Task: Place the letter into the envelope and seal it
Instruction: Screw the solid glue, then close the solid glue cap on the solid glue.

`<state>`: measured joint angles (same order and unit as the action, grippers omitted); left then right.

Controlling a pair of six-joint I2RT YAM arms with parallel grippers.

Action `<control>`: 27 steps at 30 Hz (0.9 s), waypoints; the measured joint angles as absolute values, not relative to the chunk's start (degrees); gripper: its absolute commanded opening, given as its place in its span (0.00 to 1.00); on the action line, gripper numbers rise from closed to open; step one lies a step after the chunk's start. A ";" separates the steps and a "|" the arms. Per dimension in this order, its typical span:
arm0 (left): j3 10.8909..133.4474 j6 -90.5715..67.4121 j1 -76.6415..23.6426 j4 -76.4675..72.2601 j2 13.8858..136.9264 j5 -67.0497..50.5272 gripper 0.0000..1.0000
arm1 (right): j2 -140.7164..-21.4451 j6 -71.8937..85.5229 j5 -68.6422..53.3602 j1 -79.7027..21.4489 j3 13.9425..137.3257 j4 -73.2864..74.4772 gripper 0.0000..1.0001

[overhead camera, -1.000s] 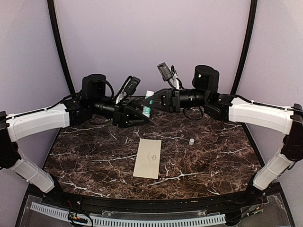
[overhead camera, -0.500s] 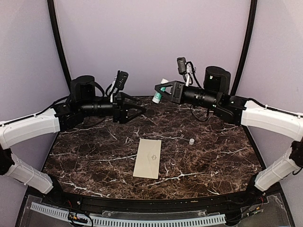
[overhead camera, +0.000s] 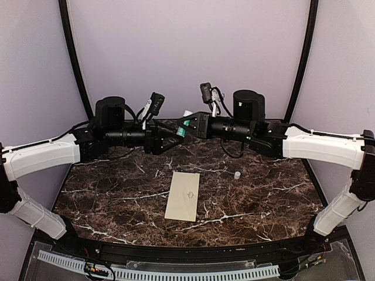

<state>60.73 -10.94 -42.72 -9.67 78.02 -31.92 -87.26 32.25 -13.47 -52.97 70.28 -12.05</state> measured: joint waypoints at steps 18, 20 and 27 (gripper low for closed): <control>60.82 -11.20 -42.76 -9.47 79.18 -31.14 0.37 | -90.35 32.27 -15.88 -53.91 72.93 -13.28 0.00; 60.82 -11.16 -42.76 -9.37 79.18 -30.57 0.34 | -90.54 32.27 -16.08 -53.95 73.06 -13.26 0.00; 60.82 -11.14 -42.92 -9.28 79.07 -29.71 0.23 | -90.59 32.25 -16.05 -54.02 73.28 -13.26 0.00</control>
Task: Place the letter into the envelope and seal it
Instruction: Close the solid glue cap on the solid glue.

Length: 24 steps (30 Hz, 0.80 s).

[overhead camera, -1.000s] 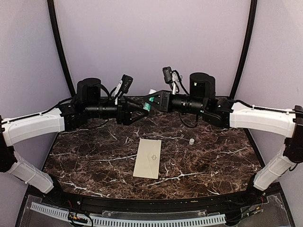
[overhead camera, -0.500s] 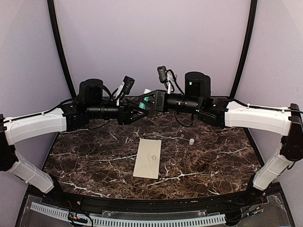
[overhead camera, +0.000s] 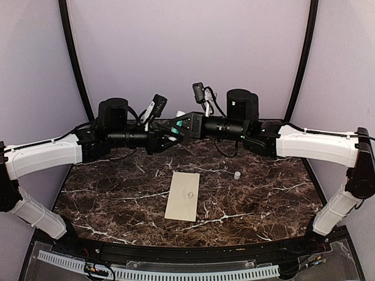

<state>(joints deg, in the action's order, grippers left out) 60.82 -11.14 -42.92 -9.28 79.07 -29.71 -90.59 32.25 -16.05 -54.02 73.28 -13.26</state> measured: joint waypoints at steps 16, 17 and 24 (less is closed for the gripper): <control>60.82 -11.18 -43.03 -9.06 79.07 -28.62 0.00 | -90.19 30.72 -14.44 -54.26 73.14 -12.53 0.46; 60.82 -11.22 -43.03 -8.95 79.07 -28.36 0.00 | -89.89 30.46 -14.09 -54.35 73.10 -12.32 0.49; 60.82 -11.27 -43.03 -8.84 79.07 -26.94 0.00 | -86.06 28.47 -10.31 -54.35 72.82 -8.69 0.55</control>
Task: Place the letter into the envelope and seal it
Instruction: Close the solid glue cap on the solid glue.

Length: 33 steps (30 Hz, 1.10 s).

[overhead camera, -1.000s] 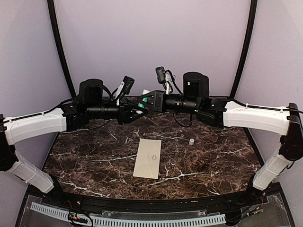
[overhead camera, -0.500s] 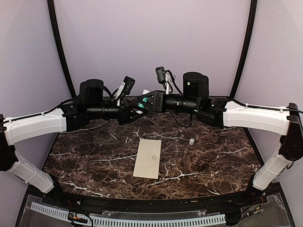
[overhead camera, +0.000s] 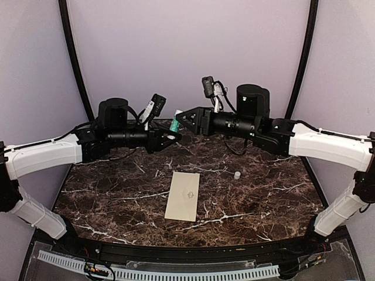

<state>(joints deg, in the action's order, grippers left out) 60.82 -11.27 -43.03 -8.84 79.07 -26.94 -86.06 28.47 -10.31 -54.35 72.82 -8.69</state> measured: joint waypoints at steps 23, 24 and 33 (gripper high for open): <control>58.43 -6.61 -34.65 0.21 74.22 -28.45 0.00 | -79.96 28.27 5.04 -37.74 60.25 24.73 0.61; 58.24 -6.68 -34.65 0.19 74.41 -29.47 0.00 | -81.49 28.12 5.32 -37.71 60.23 24.99 0.61; 57.56 -7.73 -34.65 0.03 75.09 -32.40 0.00 | -91.92 27.97 8.73 -37.69 60.20 27.11 0.59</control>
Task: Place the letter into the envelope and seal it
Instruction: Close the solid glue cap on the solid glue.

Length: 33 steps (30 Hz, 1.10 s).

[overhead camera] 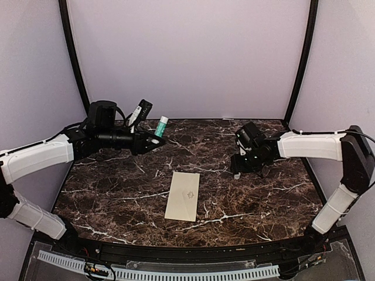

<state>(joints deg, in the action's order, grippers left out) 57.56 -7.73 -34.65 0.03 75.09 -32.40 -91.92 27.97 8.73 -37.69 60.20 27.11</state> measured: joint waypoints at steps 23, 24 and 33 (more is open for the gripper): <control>57.47 -8.19 -34.65 -0.12 75.09 -32.56 0.00 | -101.86 25.87 13.28 -37.67 62.35 25.71 0.30; 57.47 -8.21 -34.65 -0.12 75.09 -32.56 0.00 | -101.91 25.74 13.37 -37.67 62.35 25.69 0.30; 57.47 -8.25 -34.65 -0.12 75.09 -32.58 0.00 | -103.20 25.80 14.02 -37.67 62.35 25.50 0.30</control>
